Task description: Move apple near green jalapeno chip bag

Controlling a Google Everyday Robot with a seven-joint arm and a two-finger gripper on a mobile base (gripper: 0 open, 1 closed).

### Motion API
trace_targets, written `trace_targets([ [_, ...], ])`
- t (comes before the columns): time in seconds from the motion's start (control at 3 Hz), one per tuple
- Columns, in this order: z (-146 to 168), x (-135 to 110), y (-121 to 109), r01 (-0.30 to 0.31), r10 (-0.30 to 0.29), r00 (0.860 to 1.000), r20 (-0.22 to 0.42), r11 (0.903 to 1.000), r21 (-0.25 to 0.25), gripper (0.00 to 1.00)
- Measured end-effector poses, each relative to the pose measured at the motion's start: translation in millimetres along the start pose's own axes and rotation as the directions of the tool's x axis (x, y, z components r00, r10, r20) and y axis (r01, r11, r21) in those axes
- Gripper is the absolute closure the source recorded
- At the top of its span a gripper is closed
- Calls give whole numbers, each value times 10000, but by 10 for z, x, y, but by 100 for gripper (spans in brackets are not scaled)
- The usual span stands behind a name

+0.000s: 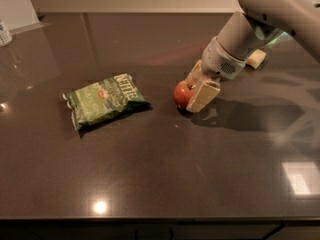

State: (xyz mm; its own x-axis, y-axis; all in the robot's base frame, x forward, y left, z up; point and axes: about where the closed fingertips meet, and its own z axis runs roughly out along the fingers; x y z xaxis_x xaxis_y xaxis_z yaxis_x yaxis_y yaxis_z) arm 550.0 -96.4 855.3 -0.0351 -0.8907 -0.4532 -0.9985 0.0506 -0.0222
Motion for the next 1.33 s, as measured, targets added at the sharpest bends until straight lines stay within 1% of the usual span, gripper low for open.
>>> trace_targets([
  [0.67, 176, -298, -37, 685, -685, 9976, 9, 9976, -76, 100],
  [1.0, 233, -417, -47, 898, -899, 9959, -63, 9959, -42, 83],
  [1.33, 298, -500, -31, 1086, -1087, 9940, -150, 9940, -119, 59],
])
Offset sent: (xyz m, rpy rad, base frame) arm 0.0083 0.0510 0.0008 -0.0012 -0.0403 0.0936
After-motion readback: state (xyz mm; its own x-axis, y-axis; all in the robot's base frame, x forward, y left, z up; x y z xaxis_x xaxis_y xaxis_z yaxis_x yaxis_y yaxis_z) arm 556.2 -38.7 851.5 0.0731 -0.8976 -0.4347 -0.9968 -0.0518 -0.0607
